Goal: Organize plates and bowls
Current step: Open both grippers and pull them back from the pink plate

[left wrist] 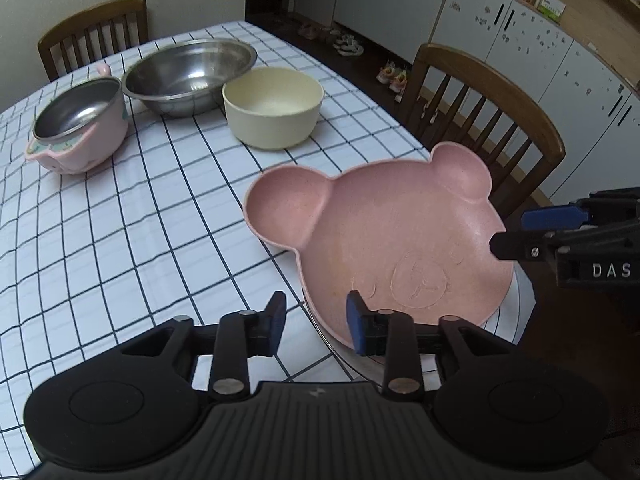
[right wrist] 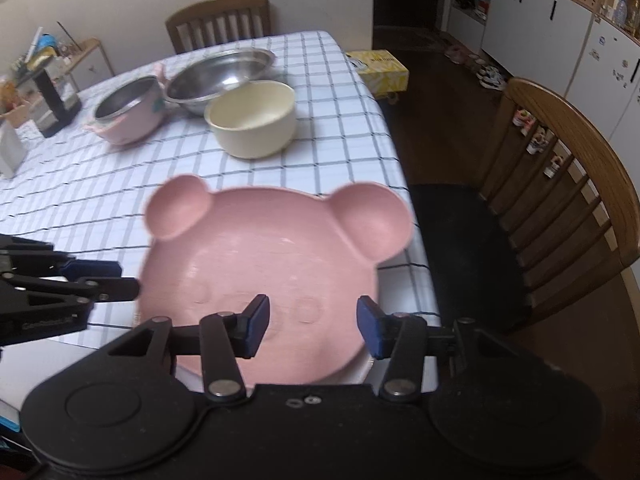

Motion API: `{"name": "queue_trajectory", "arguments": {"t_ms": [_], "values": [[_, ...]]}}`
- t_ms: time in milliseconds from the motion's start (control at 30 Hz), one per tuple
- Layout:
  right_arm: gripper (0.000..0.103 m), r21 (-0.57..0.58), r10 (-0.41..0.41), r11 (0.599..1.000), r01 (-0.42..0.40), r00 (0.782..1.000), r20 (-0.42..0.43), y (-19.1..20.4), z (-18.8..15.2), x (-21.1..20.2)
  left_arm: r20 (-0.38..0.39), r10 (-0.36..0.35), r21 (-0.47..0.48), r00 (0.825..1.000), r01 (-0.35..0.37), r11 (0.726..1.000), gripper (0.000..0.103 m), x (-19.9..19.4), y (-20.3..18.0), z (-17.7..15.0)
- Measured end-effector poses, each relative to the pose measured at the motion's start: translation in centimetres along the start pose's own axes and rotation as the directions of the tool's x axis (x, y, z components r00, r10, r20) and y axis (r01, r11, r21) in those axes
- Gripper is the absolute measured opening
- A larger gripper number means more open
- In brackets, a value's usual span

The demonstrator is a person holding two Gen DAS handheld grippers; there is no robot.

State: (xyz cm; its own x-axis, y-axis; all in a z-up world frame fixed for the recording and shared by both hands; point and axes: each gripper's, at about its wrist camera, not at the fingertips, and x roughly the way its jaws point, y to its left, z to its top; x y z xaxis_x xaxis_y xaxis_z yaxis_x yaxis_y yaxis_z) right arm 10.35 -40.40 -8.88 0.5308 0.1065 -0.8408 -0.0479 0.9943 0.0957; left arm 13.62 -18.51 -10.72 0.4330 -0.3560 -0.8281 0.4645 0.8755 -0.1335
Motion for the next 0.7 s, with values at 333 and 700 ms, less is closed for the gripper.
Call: {"name": "queue_trajectory", "arguments": {"t_ms": [333,700], "values": [[0.068,-0.038,0.056,0.998,-0.052,0.995,0.084,4.0,0.6,-3.0,0.117,0.014,-0.034,0.993,-0.010,0.999,0.052,-4.5,1.7,0.3],[0.096,-0.067,0.088,0.995,-0.078,0.983,0.163,7.6,2.0,-5.1,0.253,0.077,-0.084,0.964,-0.057,0.995,0.078,-8.8,4.1,0.7]]}}
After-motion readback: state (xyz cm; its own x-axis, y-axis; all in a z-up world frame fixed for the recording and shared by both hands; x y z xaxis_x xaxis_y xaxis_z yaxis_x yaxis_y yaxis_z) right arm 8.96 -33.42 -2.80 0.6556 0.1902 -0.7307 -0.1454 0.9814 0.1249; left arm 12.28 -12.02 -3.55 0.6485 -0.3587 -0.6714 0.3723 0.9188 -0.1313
